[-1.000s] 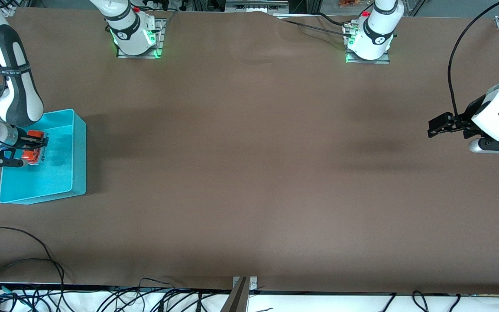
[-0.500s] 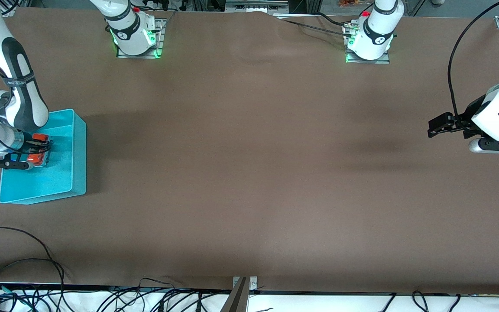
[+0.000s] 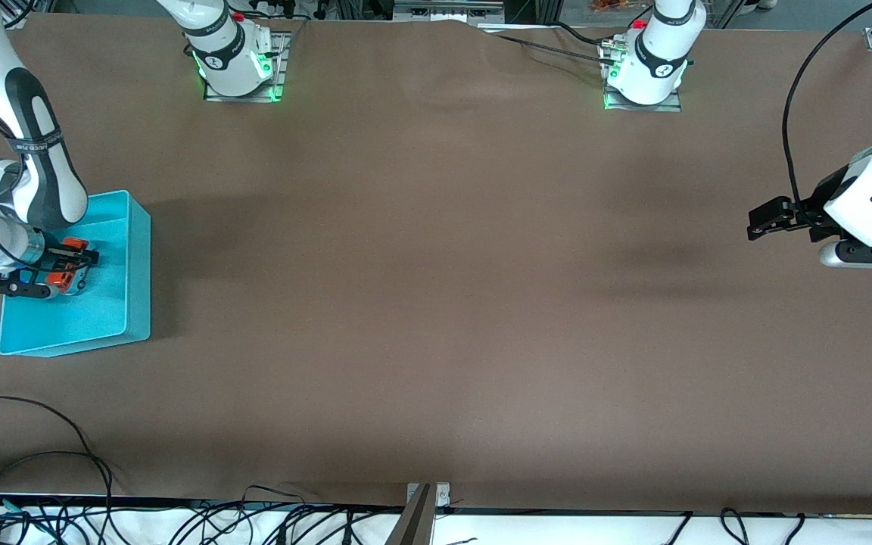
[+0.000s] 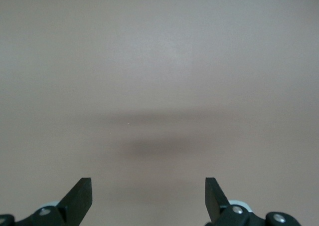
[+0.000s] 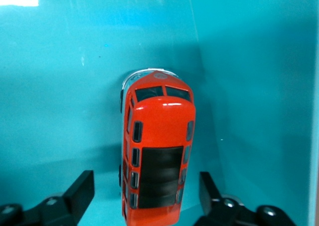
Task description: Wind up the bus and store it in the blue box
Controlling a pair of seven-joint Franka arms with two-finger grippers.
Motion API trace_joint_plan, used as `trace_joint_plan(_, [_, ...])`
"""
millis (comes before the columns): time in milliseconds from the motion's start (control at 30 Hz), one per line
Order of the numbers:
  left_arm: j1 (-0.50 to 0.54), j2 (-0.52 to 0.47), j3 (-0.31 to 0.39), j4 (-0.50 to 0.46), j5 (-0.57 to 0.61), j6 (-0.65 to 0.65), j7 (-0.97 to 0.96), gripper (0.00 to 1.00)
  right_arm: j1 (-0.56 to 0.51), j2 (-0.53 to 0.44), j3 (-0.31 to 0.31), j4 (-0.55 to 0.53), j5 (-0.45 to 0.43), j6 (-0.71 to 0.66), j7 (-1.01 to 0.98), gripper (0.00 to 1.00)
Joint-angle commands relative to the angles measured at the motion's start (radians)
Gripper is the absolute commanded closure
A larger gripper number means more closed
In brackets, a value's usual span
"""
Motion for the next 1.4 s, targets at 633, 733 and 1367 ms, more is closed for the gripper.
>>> trace_joint_plan(633, [-0.007, -0.007, 0.007, -0.010, -0.017, 0.002, 0.012, 0.00, 0.001, -0.235, 0.028, 0.023, -0.003, -0.360, 0.011, 0.00])
trace_joint_plan(733, [-0.007, -0.007, 0.007, -0.010, -0.017, 0.002, 0.012, 0.00, 0.004, -0.270, 0.030, 0.021, 0.003, -0.408, 0.011, 0.00])
trace_joint_plan(1367, [-0.007, -0.007, 0.007, -0.010, -0.017, 0.002, 0.012, 0.00, 0.028, -0.525, 0.062, 0.020, 0.115, -0.632, 0.009, 0.00])
